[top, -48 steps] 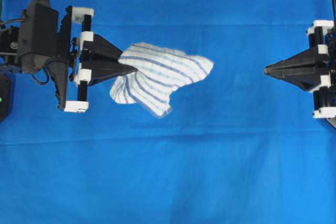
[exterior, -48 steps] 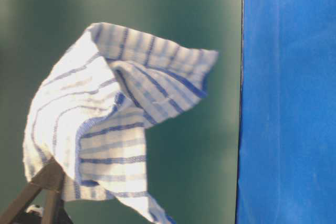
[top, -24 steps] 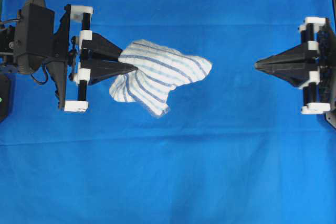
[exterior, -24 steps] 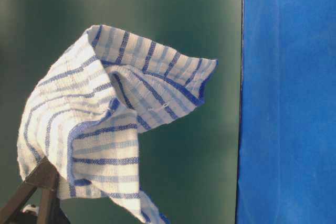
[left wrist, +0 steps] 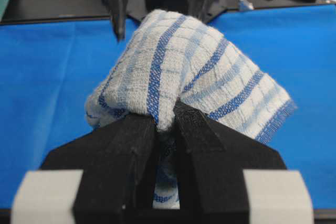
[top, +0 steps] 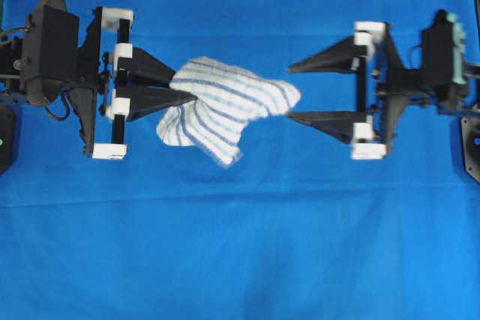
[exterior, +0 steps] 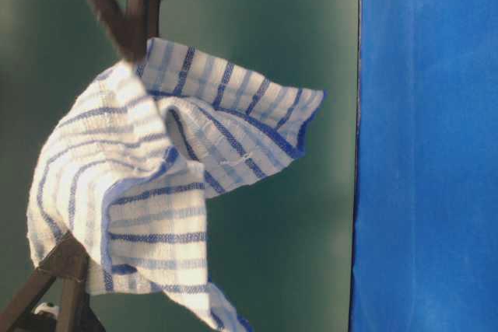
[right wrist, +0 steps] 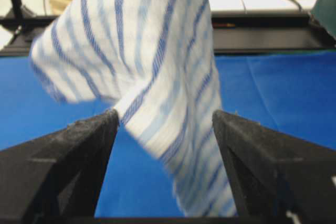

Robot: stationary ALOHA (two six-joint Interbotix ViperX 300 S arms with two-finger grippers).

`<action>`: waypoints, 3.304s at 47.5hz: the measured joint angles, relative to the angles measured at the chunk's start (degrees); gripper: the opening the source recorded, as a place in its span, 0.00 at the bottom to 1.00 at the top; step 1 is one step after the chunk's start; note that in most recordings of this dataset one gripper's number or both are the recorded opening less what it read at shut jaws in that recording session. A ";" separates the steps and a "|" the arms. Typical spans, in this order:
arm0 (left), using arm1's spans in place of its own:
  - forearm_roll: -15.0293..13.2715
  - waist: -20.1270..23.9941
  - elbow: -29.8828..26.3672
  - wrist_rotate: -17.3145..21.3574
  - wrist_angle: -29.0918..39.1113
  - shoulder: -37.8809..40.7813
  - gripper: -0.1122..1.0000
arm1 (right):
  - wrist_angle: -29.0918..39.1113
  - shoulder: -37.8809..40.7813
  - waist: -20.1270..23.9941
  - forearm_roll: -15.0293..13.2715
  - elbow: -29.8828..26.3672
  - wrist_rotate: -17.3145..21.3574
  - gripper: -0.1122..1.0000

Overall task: Hand over the towel.
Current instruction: 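Move the right gripper to the towel and grasp it beside the left gripper, then open the left gripper and pull the towel right with the right gripper, then lower the towel with the right gripper onto the table center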

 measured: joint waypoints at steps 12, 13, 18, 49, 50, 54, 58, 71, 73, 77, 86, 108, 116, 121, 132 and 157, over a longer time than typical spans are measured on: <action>-0.09 -0.09 0.09 0.00 0.00 0.00 0.14 | 0.53 10.28 0.00 0.00 -8.70 -0.09 0.76; -0.09 -0.09 0.00 0.00 0.00 -0.09 0.14 | 0.70 10.81 0.00 -0.09 -9.14 -0.18 0.76; -0.09 -0.09 0.00 -0.09 0.00 -0.09 0.14 | 1.05 12.57 -0.09 -0.09 -11.34 -0.18 0.76; -0.09 -0.09 0.09 -0.18 -0.79 0.00 0.14 | 4.22 14.15 -0.18 -0.18 -13.45 -0.88 0.17; 0.00 0.00 0.09 -0.18 -0.79 0.00 0.14 | 4.22 14.15 -0.18 -0.18 -13.45 -0.88 0.17; -0.09 0.00 0.09 -0.18 -0.97 0.00 0.14 | 4.22 14.15 -0.18 -0.18 -13.45 -0.79 0.17; 0.00 0.44 0.00 -0.88 -1.14 0.00 0.16 | 4.22 14.06 -0.18 -0.26 -13.45 -0.62 0.17; -0.44 0.97 1.05 -1.05 -2.02 -1.05 0.82 | 5.10 10.81 -0.18 -0.26 -11.16 0.09 0.17; -0.53 0.97 1.85 -1.05 -2.29 -2.02 0.90 | 5.27 9.40 -0.26 -0.26 -10.11 0.18 0.17; -0.53 0.97 3.08 -0.97 -2.55 -4.13 0.94 | 5.36 6.68 -0.26 -0.26 -7.82 0.18 0.17; -0.62 1.05 6.50 -1.14 -2.64 -10.02 0.94 | 6.15 -1.32 -0.26 0.18 -1.85 0.53 0.17; -0.53 1.05 9.49 -1.14 -2.55 -15.12 0.94 | 10.46 -9.76 -0.44 0.53 2.99 1.14 0.17; -0.62 0.97 9.49 -1.14 -2.64 -14.85 0.94 | 10.99 -6.33 -3.25 0.62 1.85 1.14 0.17; -0.53 1.05 9.49 -1.14 -2.64 -14.85 0.94 | 13.18 -2.55 -5.54 0.62 -0.26 1.14 0.17; -0.62 1.05 9.49 -1.14 -2.64 -14.85 0.94 | 25.75 10.02 -8.44 0.62 -9.40 0.97 0.17; -0.62 0.97 9.49 -1.14 -2.64 -14.85 0.94 | 34.72 32.08 -8.70 0.26 -18.11 0.44 0.17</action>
